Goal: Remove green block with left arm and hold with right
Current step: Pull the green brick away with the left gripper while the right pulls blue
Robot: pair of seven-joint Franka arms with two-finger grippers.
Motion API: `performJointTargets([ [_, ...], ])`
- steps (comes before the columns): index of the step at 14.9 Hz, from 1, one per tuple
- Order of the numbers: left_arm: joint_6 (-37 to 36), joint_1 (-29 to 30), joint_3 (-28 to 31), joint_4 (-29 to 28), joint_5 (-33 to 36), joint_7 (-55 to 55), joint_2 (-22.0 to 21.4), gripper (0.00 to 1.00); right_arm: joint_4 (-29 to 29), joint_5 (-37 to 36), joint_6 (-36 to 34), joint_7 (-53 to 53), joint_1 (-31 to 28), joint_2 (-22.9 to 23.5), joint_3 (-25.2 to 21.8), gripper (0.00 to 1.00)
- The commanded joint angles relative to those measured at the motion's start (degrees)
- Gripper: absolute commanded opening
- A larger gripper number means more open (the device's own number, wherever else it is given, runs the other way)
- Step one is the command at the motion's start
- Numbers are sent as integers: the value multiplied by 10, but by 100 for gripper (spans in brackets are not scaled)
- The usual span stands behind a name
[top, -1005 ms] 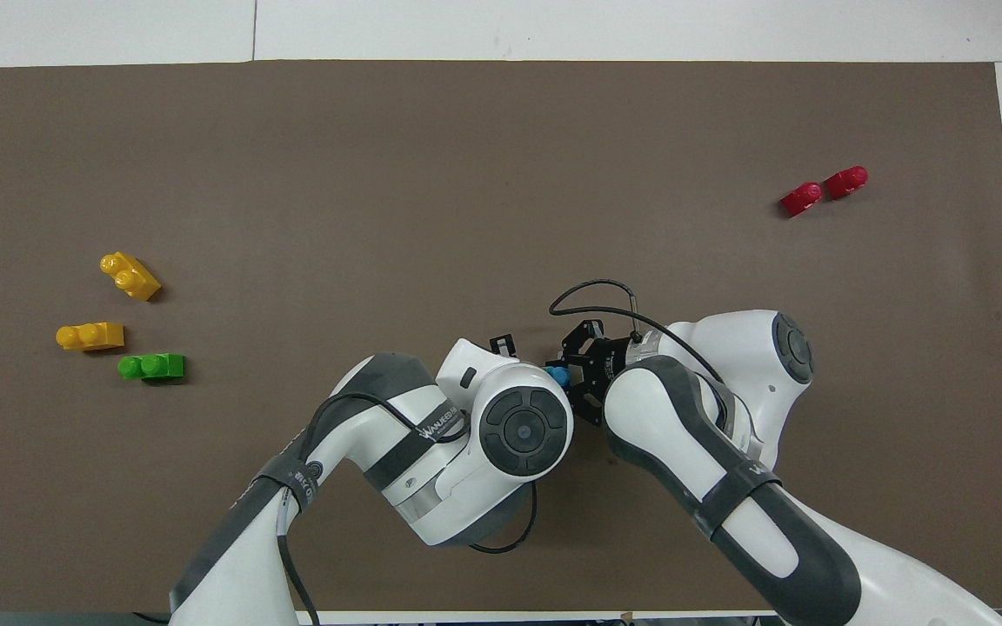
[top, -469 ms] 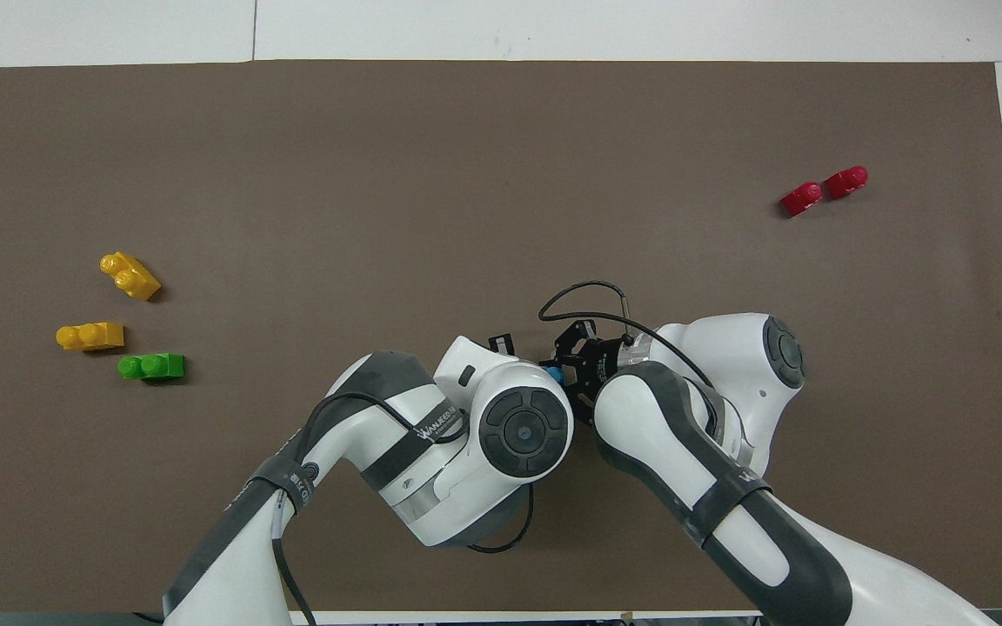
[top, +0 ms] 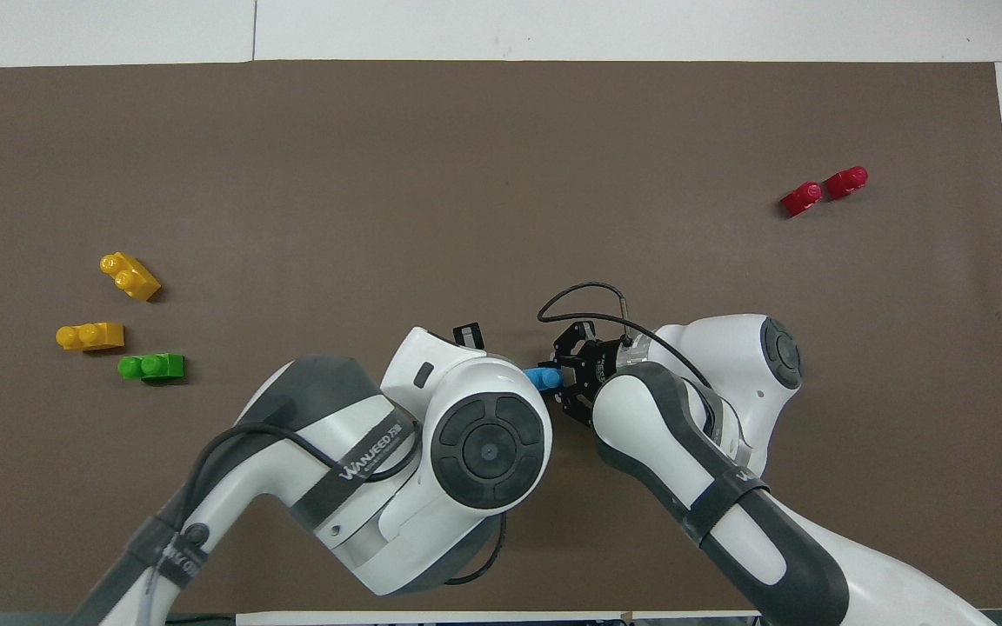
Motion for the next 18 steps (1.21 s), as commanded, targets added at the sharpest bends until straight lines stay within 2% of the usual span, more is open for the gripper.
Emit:
performJointTargets([
  [1, -16, 77, -1, -14, -6, 143, -17, 0, 7, -4, -30, -10, -11, -23, -5, 0],
  [3, -15, 134, -1, -17, -29, 273, -16, 0, 39, -71, -89, -12, -64, -43, -5, 0],
  [5, -9, 190, -1, -24, -57, 397, -16, 0, 118, -155, -209, -19, -151, -28, -2, 0],
  [7, 15, 245, -1, -42, -80, 523, -16, 0, 186, -186, -279, -35, -204, -5, -2, 0],
  [9, 52, 278, 0, -77, -84, 621, -16, 0, 236, -208, -313, -35, -236, 14, -2, 0],
  [12, 121, 316, 0, -116, -85, 701, -2, 0, 312, -219, -362, -37, -277, 72, -2, 0],
  [18, 210, 351, 1, -126, -85, 804, 68, 0, 328, -248, -359, -158, -340, 143, -2, 0],
])
